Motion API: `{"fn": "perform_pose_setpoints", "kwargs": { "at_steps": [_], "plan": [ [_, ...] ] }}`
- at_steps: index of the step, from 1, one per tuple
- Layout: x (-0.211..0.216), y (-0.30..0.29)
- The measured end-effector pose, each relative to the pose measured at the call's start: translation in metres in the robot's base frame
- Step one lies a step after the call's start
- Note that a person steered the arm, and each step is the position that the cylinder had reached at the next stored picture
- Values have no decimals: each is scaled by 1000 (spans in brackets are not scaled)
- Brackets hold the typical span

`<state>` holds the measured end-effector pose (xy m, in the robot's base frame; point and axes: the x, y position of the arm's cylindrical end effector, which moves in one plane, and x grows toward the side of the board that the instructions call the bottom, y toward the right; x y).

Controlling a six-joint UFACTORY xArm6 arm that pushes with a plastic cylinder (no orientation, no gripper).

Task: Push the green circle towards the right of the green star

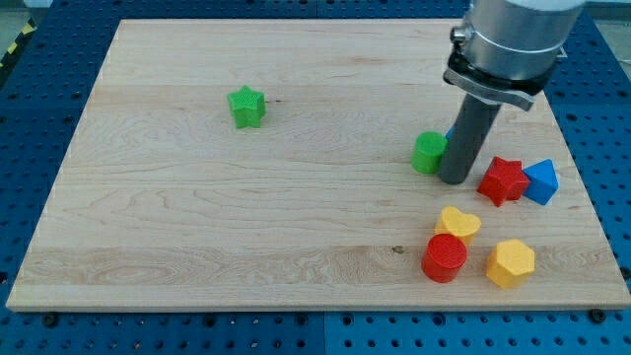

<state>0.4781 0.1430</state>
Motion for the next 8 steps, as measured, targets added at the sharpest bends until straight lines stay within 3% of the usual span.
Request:
{"fn": "perform_pose_setpoints", "kwargs": {
  "at_steps": [1, 2, 3, 5, 8],
  "plan": [
    [-21, -14],
    [-82, -13],
    [-110, -9],
    [-67, -9],
    [-82, -9]
  ]
}}
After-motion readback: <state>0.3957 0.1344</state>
